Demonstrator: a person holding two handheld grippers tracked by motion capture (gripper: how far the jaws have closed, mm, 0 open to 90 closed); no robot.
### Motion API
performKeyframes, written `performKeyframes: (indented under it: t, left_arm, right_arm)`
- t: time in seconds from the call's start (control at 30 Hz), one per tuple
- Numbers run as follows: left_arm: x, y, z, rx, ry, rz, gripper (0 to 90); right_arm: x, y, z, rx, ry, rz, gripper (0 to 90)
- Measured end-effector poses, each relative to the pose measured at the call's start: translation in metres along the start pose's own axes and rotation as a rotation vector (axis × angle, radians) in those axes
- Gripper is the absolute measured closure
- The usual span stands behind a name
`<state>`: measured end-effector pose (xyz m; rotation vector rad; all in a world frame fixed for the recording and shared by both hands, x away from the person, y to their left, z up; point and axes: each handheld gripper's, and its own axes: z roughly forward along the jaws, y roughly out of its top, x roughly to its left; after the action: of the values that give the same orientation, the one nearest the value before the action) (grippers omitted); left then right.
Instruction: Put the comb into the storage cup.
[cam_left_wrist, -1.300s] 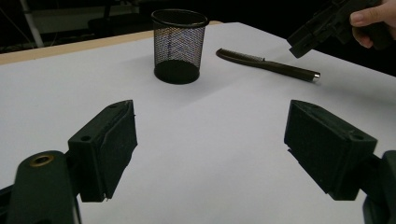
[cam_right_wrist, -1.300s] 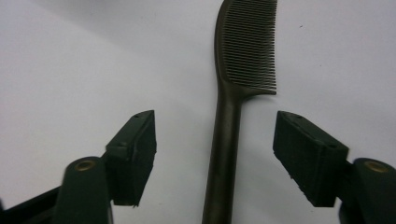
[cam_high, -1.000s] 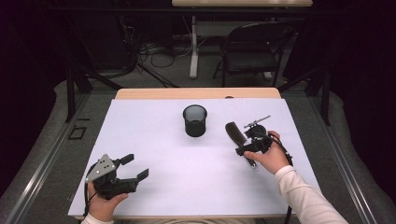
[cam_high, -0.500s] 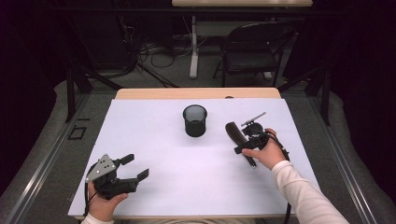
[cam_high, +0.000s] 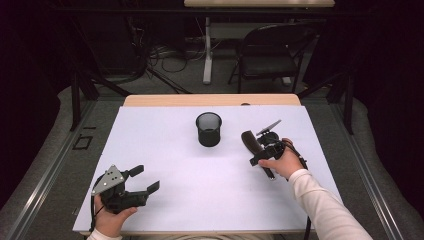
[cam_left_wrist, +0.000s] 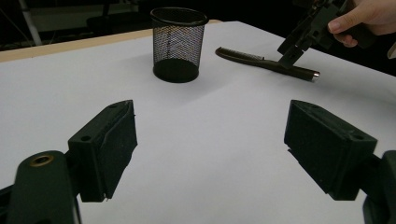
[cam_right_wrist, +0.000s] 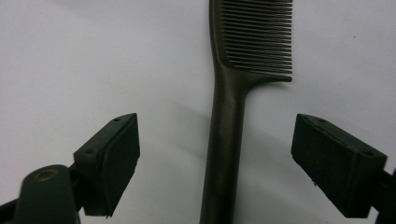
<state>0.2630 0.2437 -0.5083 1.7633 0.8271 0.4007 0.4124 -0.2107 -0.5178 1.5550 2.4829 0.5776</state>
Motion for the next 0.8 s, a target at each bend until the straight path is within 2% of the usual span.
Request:
performKeyframes:
  t: [0.03,0.1,0.13,0.3,0.33,0.4,0.47,0.5,0.57,0.67,0.73,0.8]
  left_arm:
    - [0.0000,0.0000,0.0000,0.000,0.000,0.000,17.2]
    - [-0.0002,0.0000,0.0000,0.001,0.001,0.003,17.2]
    - [-0.0004,0.0000,0.0001,0.001,0.000,0.001,17.1]
    - [-0.0005,-0.0002,0.0004,-0.001,0.000,0.000,17.1]
    - [-0.0005,-0.0002,0.0004,0.000,0.001,0.000,17.2]
    - [-0.0004,-0.0001,0.0003,0.002,0.001,0.001,17.2]
    - [-0.0005,-0.0003,0.0005,0.001,0.000,0.000,17.2]
    - [-0.0005,-0.0003,0.0007,0.001,-0.001,0.001,17.1]
    - [-0.0006,-0.0003,0.0008,0.002,-0.002,0.003,17.2]
    - [-0.0006,-0.0004,0.0008,0.002,-0.002,0.004,17.2]
    - [-0.0007,-0.0004,0.0009,0.004,-0.001,0.004,17.2]
    - [-0.0007,-0.0004,0.0009,0.004,-0.001,0.005,17.2]
  right_arm:
    - [0.0000,0.0000,0.0009,-0.001,0.006,0.005,17.1]
    - [-0.0001,0.0019,-0.0017,0.059,-0.006,-0.001,21.0]
    - [-0.0008,0.0022,-0.0016,0.065,-0.005,-0.011,22.8]
    - [-0.0023,0.0011,0.0025,0.054,0.000,-0.017,28.0]
    - [-0.0023,0.0005,0.0039,0.041,0.002,-0.005,28.5]
    - [-0.0022,0.0009,0.0028,0.059,-0.010,0.004,30.1]
    - [-0.0028,0.0011,0.0023,0.074,-0.012,-0.002,31.7]
    - [-0.0030,0.0009,0.0023,0.078,-0.010,-0.009,35.4]
    - [-0.0036,0.0006,0.0026,0.088,-0.014,-0.014,35.8]
    - [-0.0042,0.0004,0.0026,0.087,-0.024,-0.010,35.8]
    - [-0.0050,-0.0004,0.0039,0.058,-0.020,-0.014,37.0]
    - [-0.0058,0.0000,0.0020,0.073,-0.039,-0.014,38.6]
